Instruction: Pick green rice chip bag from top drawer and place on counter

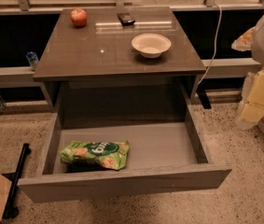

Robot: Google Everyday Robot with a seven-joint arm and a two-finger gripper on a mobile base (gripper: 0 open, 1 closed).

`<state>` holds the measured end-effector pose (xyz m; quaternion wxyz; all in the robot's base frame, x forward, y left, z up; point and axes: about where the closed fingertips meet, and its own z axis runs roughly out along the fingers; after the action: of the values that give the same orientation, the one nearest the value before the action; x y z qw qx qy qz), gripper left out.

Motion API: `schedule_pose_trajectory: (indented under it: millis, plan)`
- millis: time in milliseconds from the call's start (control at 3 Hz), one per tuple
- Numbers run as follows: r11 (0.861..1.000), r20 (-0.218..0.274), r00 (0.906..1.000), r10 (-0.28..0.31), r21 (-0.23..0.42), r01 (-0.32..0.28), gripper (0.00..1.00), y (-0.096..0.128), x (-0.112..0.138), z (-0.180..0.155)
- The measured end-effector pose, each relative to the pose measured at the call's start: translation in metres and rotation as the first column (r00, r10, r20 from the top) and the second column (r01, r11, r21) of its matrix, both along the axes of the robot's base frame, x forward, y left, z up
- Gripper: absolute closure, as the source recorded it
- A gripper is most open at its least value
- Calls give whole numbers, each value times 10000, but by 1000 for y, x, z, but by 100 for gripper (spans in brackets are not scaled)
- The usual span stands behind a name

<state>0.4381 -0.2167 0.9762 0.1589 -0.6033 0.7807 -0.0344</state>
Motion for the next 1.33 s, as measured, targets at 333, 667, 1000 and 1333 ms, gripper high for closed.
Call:
schedule_pose_trajectory:
  millis: [333, 667, 1000, 1333]
  plan:
    - [10000, 1, 10000, 0, 1, 0, 0, 0, 0, 0]
    - [9994, 102, 9998, 168, 294, -171, 0, 11, 9, -11]
    - [9914, 172, 9993, 326, 1263, -345, 0, 28, 27, -33]
    - [9892, 248, 9991, 331, 1419, -363, 0, 32, 30, -32]
